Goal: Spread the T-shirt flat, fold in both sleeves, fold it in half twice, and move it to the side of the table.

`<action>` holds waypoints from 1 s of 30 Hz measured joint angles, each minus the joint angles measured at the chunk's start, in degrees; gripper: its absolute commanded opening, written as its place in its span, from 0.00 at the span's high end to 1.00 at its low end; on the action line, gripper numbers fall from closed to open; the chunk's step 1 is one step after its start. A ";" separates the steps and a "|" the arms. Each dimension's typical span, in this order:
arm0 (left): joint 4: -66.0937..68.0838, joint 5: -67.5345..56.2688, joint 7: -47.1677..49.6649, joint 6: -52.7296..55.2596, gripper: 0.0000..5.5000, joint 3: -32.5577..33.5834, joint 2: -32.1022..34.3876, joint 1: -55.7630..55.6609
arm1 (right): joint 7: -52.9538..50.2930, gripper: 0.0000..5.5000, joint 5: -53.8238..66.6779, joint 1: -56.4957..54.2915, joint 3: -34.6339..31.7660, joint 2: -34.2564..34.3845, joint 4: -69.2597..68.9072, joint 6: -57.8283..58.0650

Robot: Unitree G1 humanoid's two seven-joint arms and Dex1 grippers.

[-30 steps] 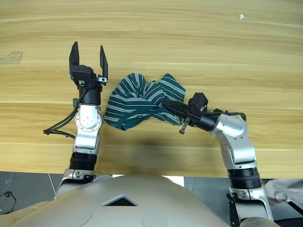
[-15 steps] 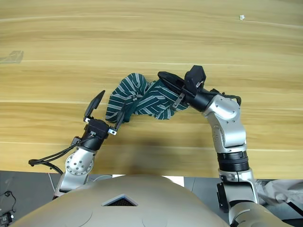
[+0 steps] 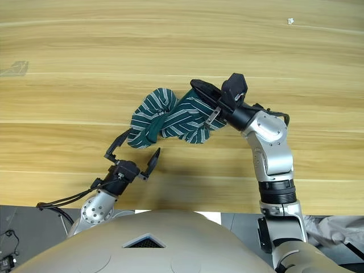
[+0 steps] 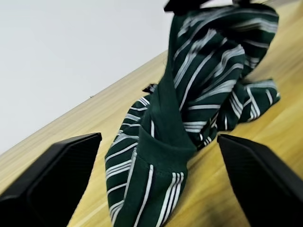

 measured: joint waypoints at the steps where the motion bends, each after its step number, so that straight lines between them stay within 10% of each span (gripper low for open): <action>1: 0.15 0.57 0.34 0.11 0.04 -0.25 -0.35 -0.41 | 0.00 1.00 0.00 0.08 0.11 0.14 -0.20 0.02; 12: 2.03 3.69 2.90 1.36 0.06 -0.88 -1.18 -1.80 | -0.13 1.00 0.71 0.86 0.64 0.95 -4.13 0.74; 30: 4.52 1.94 3.71 1.83 0.59 0.53 -1.26 -3.24 | -0.44 1.00 0.68 1.29 0.64 1.93 -4.22 0.75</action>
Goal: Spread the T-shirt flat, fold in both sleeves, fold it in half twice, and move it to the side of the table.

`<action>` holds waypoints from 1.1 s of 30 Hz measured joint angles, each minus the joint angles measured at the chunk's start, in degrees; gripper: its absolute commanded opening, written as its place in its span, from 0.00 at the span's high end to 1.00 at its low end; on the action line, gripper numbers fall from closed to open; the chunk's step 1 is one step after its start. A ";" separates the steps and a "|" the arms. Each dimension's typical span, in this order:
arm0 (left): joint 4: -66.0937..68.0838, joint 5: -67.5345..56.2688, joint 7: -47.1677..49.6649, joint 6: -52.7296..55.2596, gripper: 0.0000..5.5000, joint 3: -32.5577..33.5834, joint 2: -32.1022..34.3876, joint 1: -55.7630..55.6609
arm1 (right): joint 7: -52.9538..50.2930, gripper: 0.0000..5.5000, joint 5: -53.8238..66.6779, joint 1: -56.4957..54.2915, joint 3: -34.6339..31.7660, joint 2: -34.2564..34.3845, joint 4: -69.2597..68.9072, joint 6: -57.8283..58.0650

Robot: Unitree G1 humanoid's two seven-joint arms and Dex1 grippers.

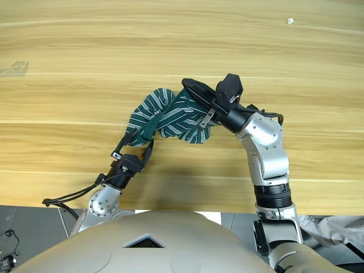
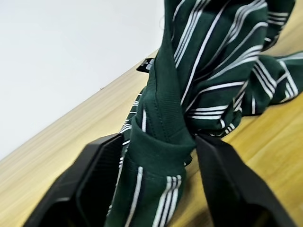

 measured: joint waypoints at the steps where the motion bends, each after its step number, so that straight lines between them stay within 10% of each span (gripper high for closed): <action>1: 0.23 -0.07 0.00 0.00 0.63 0.33 0.01 -0.14 | -0.05 1.00 0.00 0.00 0.00 0.01 0.00 0.00; 13: 0.77 -0.46 -0.04 -0.02 0.97 1.40 0.88 -1.92 | -0.19 1.00 -0.20 -0.01 0.46 0.29 0.63 -0.19; 25: -7.36 -0.28 -2.05 0.53 0.99 3.39 3.40 0.43 | 5.35 1.00 -2.64 9.17 1.43 -6.43 1.77 -3.02; 33: -7.41 -0.05 -3.50 0.98 0.99 1.74 3.51 1.56 | 4.20 0.76 4.90 9.54 -3.48 -5.81 -0.96 0.65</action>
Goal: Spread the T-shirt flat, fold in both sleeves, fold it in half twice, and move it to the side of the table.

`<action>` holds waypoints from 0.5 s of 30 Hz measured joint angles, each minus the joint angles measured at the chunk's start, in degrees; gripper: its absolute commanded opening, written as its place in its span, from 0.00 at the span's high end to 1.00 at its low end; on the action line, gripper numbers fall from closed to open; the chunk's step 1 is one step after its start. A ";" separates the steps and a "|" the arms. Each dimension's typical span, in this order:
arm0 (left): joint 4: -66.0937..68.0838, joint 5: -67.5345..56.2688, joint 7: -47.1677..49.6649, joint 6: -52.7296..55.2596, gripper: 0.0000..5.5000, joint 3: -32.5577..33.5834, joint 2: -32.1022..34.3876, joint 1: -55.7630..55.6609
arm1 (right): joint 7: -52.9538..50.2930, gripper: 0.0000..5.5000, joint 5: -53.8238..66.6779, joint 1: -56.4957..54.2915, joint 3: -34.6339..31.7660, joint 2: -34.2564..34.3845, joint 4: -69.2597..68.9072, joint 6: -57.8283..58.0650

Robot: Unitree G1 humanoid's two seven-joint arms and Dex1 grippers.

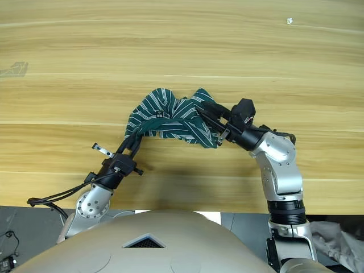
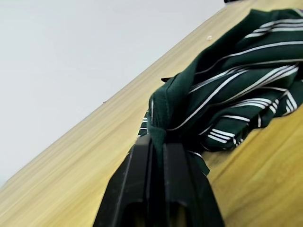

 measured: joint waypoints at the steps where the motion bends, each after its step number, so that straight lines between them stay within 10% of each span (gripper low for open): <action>1: 0.00 0.22 0.00 0.06 0.99 -0.08 -0.02 0.02 | 0.29 0.76 1.13 0.51 -0.34 -0.12 -1.29 0.59; 15: -0.47 0.90 0.18 0.25 0.99 0.26 -0.30 -0.31 | 6.10 0.76 -3.79 1.46 -0.10 -6.64 3.42 0.98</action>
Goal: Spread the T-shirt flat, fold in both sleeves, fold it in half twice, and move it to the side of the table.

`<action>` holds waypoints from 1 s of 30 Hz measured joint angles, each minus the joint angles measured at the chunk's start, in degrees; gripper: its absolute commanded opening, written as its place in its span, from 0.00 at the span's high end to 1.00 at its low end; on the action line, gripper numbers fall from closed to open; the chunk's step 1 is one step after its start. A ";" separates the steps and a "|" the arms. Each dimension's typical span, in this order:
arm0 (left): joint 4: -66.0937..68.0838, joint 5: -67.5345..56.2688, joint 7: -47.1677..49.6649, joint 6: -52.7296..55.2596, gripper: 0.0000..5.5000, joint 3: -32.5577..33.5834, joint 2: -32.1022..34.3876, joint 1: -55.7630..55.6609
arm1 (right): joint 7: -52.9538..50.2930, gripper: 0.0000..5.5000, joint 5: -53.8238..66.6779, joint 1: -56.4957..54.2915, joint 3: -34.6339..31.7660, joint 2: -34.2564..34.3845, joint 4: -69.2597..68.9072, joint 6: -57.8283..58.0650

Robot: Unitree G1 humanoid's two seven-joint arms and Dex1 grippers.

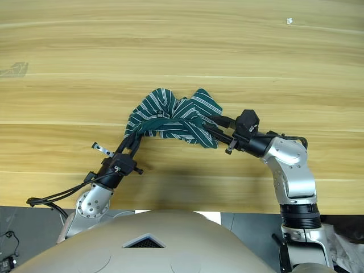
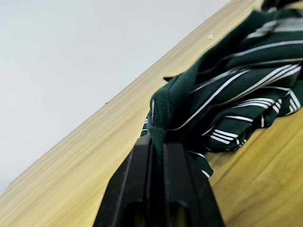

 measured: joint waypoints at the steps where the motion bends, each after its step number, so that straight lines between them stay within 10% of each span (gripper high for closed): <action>1: 0.00 0.20 0.03 0.00 0.99 -0.02 -0.01 -0.04 | 0.15 0.76 -0.27 -0.05 0.68 -0.02 0.29 -0.04; 10: 0.07 1.16 0.61 -0.01 0.99 -0.64 -0.39 -0.08 | 2.05 0.76 -4.68 0.19 6.19 -0.03 3.74 -1.65; 20: 0.26 2.11 1.04 0.49 0.99 -0.73 0.01 -0.07 | -0.25 0.99 -4.63 -0.75 4.79 0.03 3.53 -2.59; 30: -10.66 -6.22 -15.48 10.23 0.99 11.97 13.24 -10.43 | -0.58 0.99 -6.96 -9.18 2.70 -1.01 1.24 -6.61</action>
